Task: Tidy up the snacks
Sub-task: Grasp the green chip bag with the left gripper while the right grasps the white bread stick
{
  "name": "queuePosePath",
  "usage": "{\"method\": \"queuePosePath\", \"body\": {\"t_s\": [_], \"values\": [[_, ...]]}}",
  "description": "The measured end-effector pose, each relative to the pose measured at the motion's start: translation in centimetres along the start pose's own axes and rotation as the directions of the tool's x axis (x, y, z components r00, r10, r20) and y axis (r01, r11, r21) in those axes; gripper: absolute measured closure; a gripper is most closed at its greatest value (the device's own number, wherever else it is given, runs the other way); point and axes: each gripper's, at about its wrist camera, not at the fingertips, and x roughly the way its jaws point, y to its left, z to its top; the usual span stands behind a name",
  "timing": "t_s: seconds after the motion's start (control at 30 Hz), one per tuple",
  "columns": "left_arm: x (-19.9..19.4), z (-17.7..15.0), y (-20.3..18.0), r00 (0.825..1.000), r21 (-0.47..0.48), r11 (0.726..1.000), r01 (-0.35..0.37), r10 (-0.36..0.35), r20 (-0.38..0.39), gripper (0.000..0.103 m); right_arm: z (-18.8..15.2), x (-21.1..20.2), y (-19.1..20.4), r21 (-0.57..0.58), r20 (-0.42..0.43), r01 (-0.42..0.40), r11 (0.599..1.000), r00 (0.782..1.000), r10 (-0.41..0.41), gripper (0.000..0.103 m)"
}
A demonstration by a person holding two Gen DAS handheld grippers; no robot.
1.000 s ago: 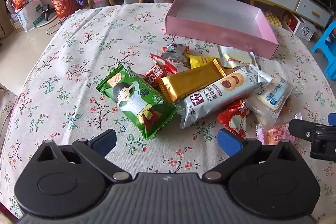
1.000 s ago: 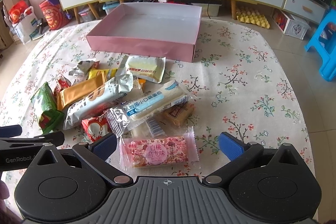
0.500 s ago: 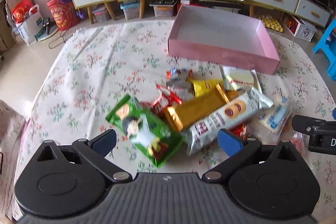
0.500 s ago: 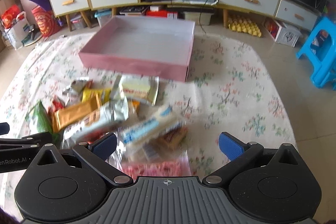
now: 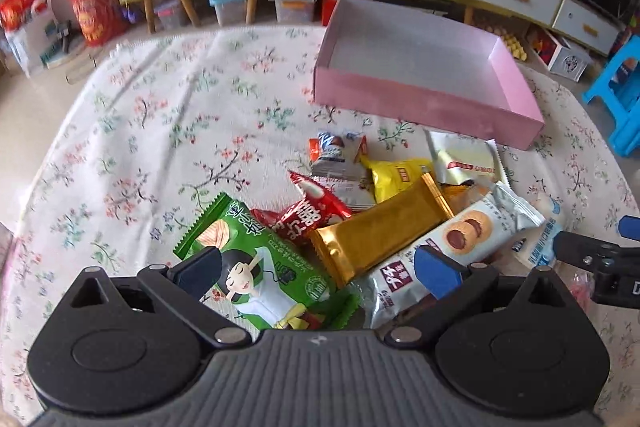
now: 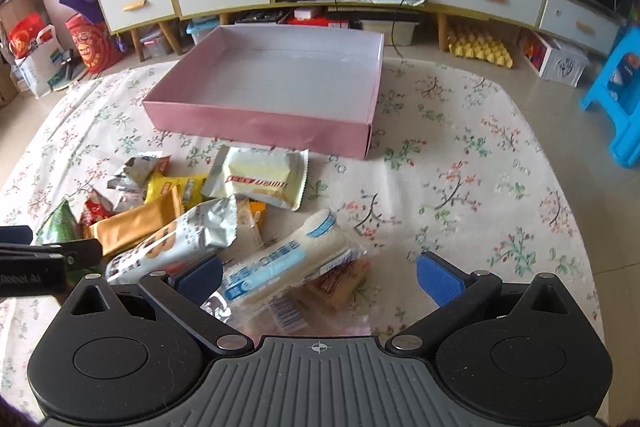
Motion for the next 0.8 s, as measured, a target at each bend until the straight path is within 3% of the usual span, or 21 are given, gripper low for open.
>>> {"method": "queuePosePath", "body": {"t_s": [0.2, 0.4, 0.53, 0.67, 0.8], "values": [[0.7, 0.7, 0.9, 0.999, 0.005, 0.999, 0.033, -0.033, -0.03, 0.002, 1.0, -0.1, -1.3, 0.018, 0.046, -0.039, 0.999, 0.998, 0.038, 0.0], [0.8, 1.3, 1.6, 0.994, 0.036, 0.994, 0.107, -0.106, -0.035, 0.004, 1.6, 0.7, -3.2, 0.134, -0.009, -0.139, 0.981, 0.99, 0.142, 0.0], [0.9, 1.3, 2.5, 0.984, 0.065, 0.983, 0.174, -0.171, -0.053, 0.004, 1.5, 1.5, -4.6, 0.244, -0.056, -0.217, 0.945, 0.97, 0.237, 0.0], [1.6, 1.1, 4.3, 0.984, -0.024, 0.986, 0.162, -0.164, -0.076, 0.005, 1.0, 2.5, -5.5, 0.338, -0.106, -0.242, 0.91, 0.95, 0.293, 0.001], [2.0, 1.6, 5.7, 0.985, -0.145, 0.979, 0.141, -0.154, -0.08, 0.004, 0.8, 2.9, -5.1, 0.346, -0.128, -0.223, 0.911, 0.951, 0.281, 0.004]]}}
